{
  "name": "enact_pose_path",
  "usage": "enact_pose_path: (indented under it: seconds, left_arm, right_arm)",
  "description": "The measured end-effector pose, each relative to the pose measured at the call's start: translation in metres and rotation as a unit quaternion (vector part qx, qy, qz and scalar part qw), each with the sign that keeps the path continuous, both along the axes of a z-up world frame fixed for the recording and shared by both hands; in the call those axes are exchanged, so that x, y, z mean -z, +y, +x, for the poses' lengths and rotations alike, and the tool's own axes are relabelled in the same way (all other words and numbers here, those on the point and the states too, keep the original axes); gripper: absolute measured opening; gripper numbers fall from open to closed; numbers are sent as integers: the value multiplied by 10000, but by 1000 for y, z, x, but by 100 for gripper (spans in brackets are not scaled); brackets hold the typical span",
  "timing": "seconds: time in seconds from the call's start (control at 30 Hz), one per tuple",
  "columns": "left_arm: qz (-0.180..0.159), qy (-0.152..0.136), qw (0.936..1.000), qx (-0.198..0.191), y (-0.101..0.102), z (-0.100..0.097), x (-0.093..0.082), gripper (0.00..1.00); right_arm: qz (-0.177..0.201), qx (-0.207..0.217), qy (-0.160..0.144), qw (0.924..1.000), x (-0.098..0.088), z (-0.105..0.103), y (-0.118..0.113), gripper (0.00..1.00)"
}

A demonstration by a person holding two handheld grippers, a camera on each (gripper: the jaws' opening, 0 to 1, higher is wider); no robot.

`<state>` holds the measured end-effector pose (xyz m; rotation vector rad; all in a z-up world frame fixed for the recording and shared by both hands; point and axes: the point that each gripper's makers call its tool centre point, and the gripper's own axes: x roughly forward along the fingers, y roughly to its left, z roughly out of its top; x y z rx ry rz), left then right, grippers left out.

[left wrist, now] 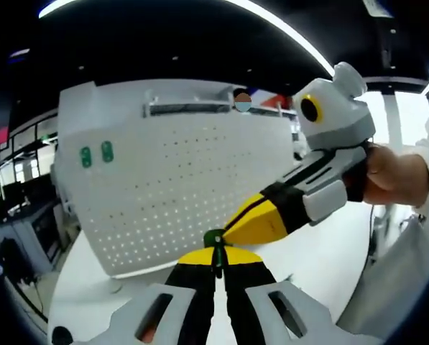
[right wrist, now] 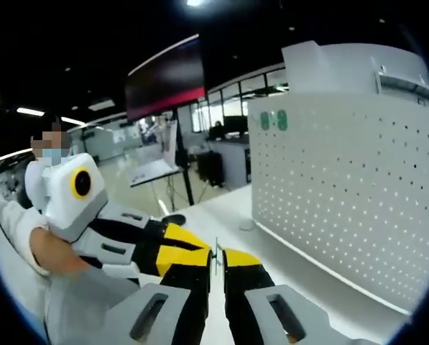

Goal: Insert the hook assembly into the mounting plate slot until the hook locks in place.

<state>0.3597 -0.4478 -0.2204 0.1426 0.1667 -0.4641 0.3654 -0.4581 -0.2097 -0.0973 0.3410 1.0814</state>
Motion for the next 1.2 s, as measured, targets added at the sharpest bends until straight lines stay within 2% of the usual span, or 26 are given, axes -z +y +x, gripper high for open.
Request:
enact_pose_path:
  seconds: [0.3,0.47,0.57,0.77,0.93,1.07,1.2]
  left_arm:
    - [49,-59,9999,-135,-5,7,-13,3]
    - [61,-66,9999,-119,-14,14,-18,3]
    - [50,-55,9999,-90,-18,17,-20,3]
    - [-26,-32,9999,-93,-20,27,-25,3]
    - [-35,-100,9998,-160,-15,34,-32,3]
    - [-155,-210,9991,-346,-6,46,-44,3]
    - [-192,-333,9978,-539,3,59,-55,3]
  right_arm:
    - [193,-12,-176,9997,-12,7,-18,15]
    - [280,11,-331,9991,-15,13,-37,19]
    - [363,68,-552,9978,-21,18,-51,24]
    - [429,174,-658,9968,-27,24,-71,32]
    - [386,292,-789,9957,-26,30,-89,39]
    - [325,373,-880,9949,-27,32,-100,48]
    - [288,438,-944,9942,-27,32,-108,52]
